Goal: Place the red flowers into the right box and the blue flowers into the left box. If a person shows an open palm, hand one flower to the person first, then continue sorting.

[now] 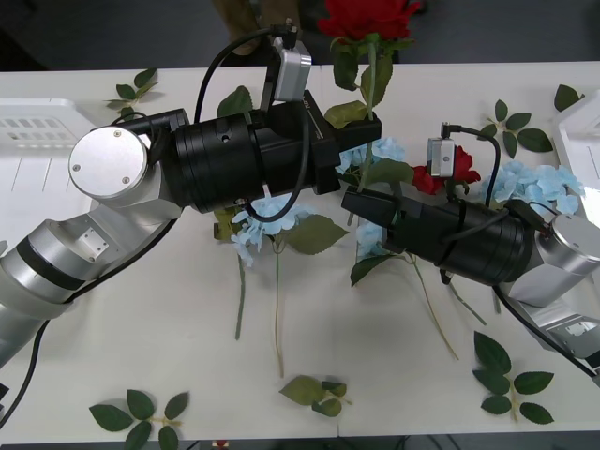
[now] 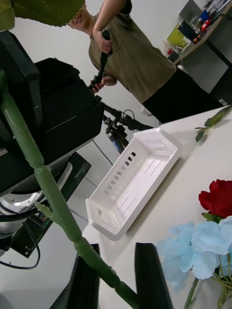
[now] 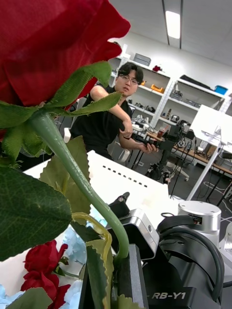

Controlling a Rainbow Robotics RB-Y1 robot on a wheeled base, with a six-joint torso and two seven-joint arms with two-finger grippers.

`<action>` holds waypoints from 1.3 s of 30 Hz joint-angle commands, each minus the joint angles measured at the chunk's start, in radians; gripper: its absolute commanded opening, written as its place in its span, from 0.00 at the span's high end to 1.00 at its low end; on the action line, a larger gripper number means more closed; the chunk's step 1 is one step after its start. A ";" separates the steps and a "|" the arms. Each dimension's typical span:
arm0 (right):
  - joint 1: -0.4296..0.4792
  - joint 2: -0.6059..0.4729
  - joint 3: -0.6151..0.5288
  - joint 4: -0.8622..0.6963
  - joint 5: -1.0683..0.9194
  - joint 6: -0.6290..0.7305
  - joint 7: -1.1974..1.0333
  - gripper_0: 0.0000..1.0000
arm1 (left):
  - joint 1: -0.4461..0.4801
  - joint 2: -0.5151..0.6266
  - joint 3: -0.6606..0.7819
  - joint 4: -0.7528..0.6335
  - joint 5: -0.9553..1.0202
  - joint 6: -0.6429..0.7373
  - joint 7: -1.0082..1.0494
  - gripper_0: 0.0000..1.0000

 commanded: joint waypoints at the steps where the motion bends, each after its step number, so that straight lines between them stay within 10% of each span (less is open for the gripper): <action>1: -0.034 0.003 0.004 -0.043 -0.024 -0.010 0.023 1.00 | -0.041 0.008 -0.013 -0.010 0.015 -0.001 -0.038 1.00; 6: -0.035 0.004 0.002 -0.043 -0.030 -0.016 0.023 1.00 | -0.041 0.007 -0.012 -0.010 0.015 -0.001 -0.038 1.00; 7: -0.035 0.004 0.002 -0.043 -0.032 -0.019 0.023 1.00 | -0.041 0.008 -0.012 -0.010 0.015 -0.001 -0.038 0.85; 8: -0.035 0.003 0.002 -0.043 -0.032 -0.019 0.023 1.00 | -0.041 0.007 -0.012 -0.010 0.015 -0.002 -0.038 0.27; 9: -0.035 0.004 0.001 -0.043 -0.034 -0.022 0.023 1.00 | -0.041 0.007 -0.012 -0.008 0.015 -0.002 -0.038 0.02; 30: -0.034 -0.148 -0.149 0.091 0.144 -0.153 0.023 1.00 | -0.038 0.013 -0.012 -0.008 0.019 -0.002 -0.038 0.00; 39: -0.196 -0.189 -0.495 0.350 0.506 0.327 -0.291 1.00 | -0.041 0.168 -0.030 -0.005 0.096 0.030 0.136 0.00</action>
